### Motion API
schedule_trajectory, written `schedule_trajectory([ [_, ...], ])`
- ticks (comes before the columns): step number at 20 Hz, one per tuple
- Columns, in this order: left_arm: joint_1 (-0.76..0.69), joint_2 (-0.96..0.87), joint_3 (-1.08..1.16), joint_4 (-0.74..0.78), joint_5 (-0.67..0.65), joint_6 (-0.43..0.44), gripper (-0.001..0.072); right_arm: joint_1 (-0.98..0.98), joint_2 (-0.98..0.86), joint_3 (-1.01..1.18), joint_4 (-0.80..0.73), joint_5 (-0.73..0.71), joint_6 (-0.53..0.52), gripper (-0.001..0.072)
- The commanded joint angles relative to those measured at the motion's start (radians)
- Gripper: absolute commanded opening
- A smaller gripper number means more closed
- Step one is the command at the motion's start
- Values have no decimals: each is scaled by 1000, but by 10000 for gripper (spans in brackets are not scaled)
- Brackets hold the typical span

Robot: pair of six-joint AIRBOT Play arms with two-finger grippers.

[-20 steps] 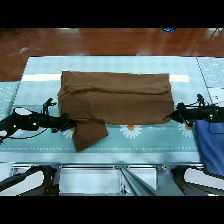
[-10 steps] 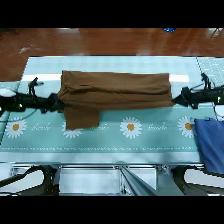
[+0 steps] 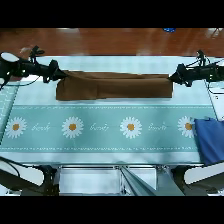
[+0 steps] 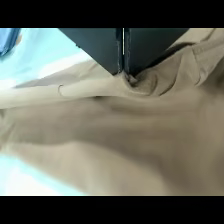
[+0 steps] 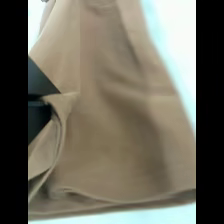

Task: Fold the shirts.

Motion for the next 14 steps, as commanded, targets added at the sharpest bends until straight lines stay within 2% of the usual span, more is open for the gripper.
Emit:
schedule_trajectory([
  [1, -9, -173, 232, -1, -29, -74, 19, 5, -117, 118, 46, -12, 8, 21],
  [6, -24, -277, 323, -1, -21, -71, 23, 22, -204, 206, 54, -45, 10, 23],
  [7, -26, -283, 323, -1, -5, -62, 127, 23, -212, 208, 67, -72, 10, 112],
  [8, -27, -283, 323, 0, -3, -47, 375, 27, -216, 208, 70, -89, 8, 327],
  [9, -22, -280, 330, 2, -32, -5, 510, 31, -213, 209, 65, -77, -18, 420],
  [10, -7, -279, 354, 27, -86, 6, 510, 23, -205, 220, 50, -50, -38, 421],
  [13, 81, -254, 465, 230, -307, -120, 509, -56, -150, 288, -25, 66, 8, 420],
  [14, 113, -218, 465, 290, -362, -123, 509, -94, -116, 290, -72, 91, 45, 420],
])
